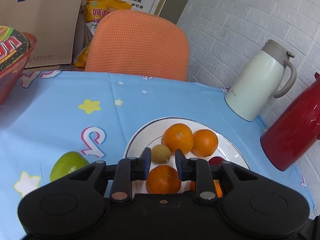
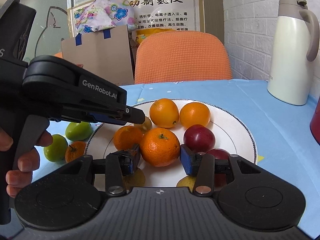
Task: Organize fruits
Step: 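Carry both fruits onto the white plate and open both tools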
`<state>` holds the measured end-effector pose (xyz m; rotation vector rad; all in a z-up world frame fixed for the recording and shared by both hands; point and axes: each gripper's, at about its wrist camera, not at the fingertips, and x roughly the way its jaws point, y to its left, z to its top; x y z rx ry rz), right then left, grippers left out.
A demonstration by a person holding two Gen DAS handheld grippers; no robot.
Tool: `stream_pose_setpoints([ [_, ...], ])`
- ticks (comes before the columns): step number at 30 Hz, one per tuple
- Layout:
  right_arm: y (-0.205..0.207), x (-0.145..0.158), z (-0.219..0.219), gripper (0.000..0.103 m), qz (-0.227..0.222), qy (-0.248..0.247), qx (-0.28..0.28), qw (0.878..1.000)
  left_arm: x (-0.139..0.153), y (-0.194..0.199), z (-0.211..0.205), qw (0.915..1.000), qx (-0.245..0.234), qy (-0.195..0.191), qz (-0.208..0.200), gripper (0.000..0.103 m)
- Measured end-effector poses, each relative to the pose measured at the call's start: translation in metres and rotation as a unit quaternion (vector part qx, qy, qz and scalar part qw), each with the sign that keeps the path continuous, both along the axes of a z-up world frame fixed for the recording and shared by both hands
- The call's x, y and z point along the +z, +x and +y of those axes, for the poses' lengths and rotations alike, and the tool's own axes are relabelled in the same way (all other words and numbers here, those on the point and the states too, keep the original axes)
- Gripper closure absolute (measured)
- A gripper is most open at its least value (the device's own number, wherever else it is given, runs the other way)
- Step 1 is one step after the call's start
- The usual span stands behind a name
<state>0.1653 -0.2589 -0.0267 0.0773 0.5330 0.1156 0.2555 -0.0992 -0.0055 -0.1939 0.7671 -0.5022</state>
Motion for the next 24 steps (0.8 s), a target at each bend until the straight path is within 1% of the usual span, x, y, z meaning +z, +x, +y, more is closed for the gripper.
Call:
stream_pose_setpoints([
  [1,0.000,0.000,-0.001,0.028,0.001,0.002,0.000,1.000,0.000,-0.001,0.001,1.0000,-0.001,0.000,-0.001,0.014],
  [2,0.001,0.001,-0.001,0.028,0.002,0.003,-0.002,1.000,0.001,-0.003,0.001,1.0000,-0.002,0.000,-0.003,0.009],
  [3,0.001,0.001,-0.002,0.028,0.003,0.004,-0.003,1.000,0.003,-0.004,0.001,1.0000,-0.001,0.000,-0.006,0.000],
  [4,0.000,0.001,-0.002,0.028,0.004,0.005,-0.004,1.000,0.004,-0.006,0.002,0.9999,0.000,0.001,-0.010,0.000],
  [5,-0.001,0.002,-0.002,0.024,0.003,0.006,-0.004,1.000,0.006,-0.009,0.003,0.9999,0.002,0.000,-0.016,0.000],
  [6,-0.003,0.003,-0.002,0.018,-0.001,0.007,-0.002,1.000,0.009,-0.011,0.003,0.9998,0.005,-0.001,-0.021,0.000],
  [7,-0.005,0.004,-0.001,0.014,-0.004,0.005,-0.001,1.000,0.011,-0.014,0.004,0.9996,0.008,-0.003,-0.028,0.000],
  [8,-0.007,0.006,0.001,0.005,-0.010,0.001,0.000,1.000,0.014,-0.017,0.005,0.9994,0.010,-0.005,-0.033,0.000],
  [9,-0.010,0.008,0.002,0.000,-0.017,-0.003,0.002,1.000,0.017,-0.019,0.006,0.9992,0.012,-0.006,-0.038,0.000],
  [15,-0.023,0.019,0.006,0.000,-0.035,-0.008,0.013,0.999,0.033,-0.037,0.012,0.9974,0.032,-0.015,-0.062,0.000],
  [18,-0.031,0.024,0.007,0.000,-0.041,-0.011,0.016,0.999,0.041,-0.047,0.014,0.9960,0.046,-0.008,-0.076,0.000],
  [20,-0.038,0.026,0.008,0.000,-0.041,-0.012,0.017,0.999,0.045,-0.054,0.015,0.9958,0.049,-0.002,-0.077,0.000],
  [24,-0.053,0.028,0.011,0.000,-0.043,-0.013,0.021,0.999,0.049,-0.067,0.022,0.9955,0.053,-0.001,-0.078,0.000],
])
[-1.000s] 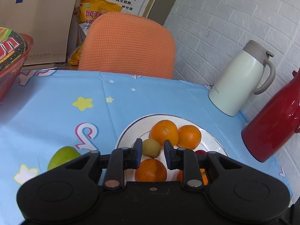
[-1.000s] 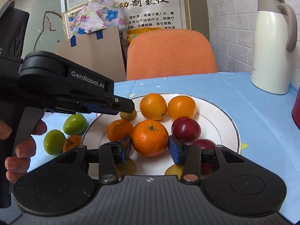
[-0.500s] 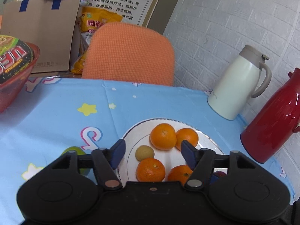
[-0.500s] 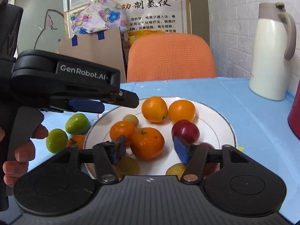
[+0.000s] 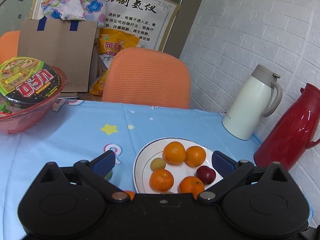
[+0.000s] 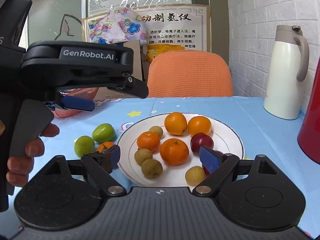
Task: Organize fruits
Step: 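Withdraw both tools from the plate toward the green fruits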
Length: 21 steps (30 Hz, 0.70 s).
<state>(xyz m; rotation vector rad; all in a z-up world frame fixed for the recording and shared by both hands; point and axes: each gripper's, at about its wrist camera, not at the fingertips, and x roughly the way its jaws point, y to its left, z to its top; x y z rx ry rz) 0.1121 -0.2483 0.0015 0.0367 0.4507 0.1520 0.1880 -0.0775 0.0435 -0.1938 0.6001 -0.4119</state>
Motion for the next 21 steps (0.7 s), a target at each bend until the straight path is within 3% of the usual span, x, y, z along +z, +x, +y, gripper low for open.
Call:
stream_pose_setpoints([
  [11,-0.036,-0.009,0.015,0.000,0.019,0.013,0.021,1.000,-0.001,-0.042,0.035,0.9992,0.033,0.021,0.010,0.000],
  [21,-0.052,-0.018,0.038,0.000,0.043,0.034,0.059,0.997,-0.025,-0.068,0.079,0.9976,0.050,0.036,0.031,0.000],
])
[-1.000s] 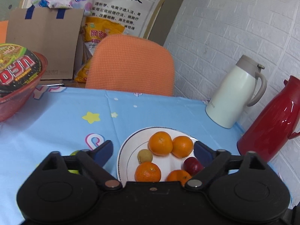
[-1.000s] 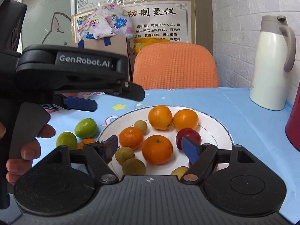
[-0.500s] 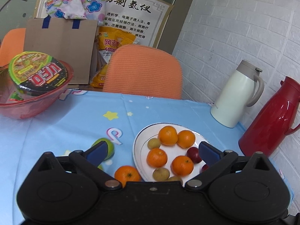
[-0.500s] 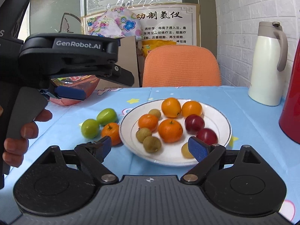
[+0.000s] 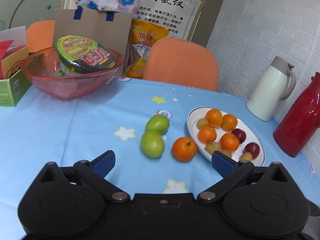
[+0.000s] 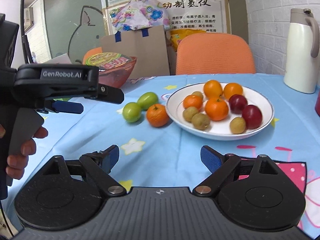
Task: Organize fruits
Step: 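Withdraw both tools from the plate toward the green fruits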
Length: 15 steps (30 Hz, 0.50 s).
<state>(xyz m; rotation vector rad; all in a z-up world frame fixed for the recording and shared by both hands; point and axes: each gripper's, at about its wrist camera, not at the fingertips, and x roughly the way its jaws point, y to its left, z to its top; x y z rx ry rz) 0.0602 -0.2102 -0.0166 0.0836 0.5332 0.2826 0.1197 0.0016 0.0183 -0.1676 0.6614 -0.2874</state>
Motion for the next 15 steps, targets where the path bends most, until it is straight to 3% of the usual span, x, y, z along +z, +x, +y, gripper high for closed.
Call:
stream_pose_setpoints([
  [8,-0.003,-0.003,0.025,0.000,0.006,-0.002,0.020,1.000,-0.013,-0.003,0.022,0.9999,-0.014,-0.002,0.005,0.000],
  [15,0.003,-0.007,0.036,0.000,0.011,0.002,0.007,1.000,-0.015,0.026,0.026,0.9995,-0.014,-0.022,0.019,0.000],
])
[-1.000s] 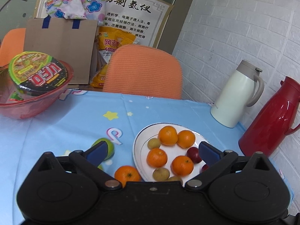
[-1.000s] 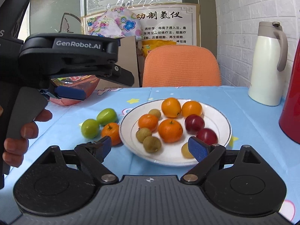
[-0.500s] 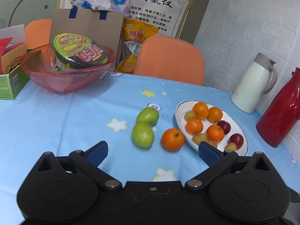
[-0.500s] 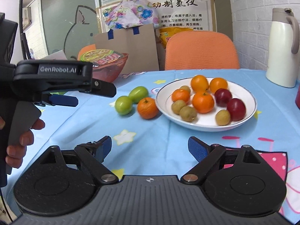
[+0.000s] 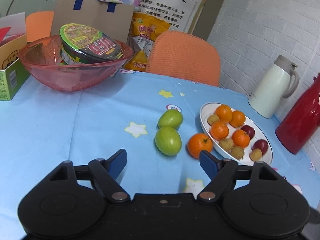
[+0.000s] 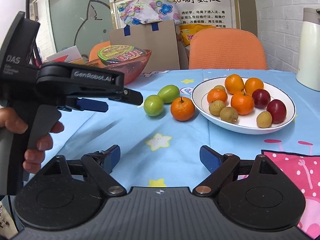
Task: Organize fruits
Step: 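Withdraw both tools from the plate toward the green fruits, then grasp a green jujube with the left tool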
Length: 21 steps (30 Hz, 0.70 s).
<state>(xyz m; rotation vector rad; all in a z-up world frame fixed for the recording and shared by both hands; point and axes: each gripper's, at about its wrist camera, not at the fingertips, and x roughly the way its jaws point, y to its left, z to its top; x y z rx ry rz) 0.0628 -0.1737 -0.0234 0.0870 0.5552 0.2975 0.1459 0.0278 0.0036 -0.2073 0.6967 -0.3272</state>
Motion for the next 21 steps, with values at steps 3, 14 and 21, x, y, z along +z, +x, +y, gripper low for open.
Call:
stream_pose_setpoints([
  [3,0.003,-0.002,0.000,0.000,0.005,0.000,-0.009,1.000,-0.003,0.017,0.001,0.9997,0.009,-0.017,0.013,0.000],
  [14,0.020,-0.007,0.004,0.000,0.014,0.004,-0.026,1.000,-0.017,0.049,-0.003,0.9985,0.006,-0.043,0.033,0.000],
  [21,0.030,-0.010,0.004,0.000,0.030,0.018,-0.026,0.999,-0.024,0.059,-0.003,0.9972,-0.002,-0.055,0.050,0.000],
])
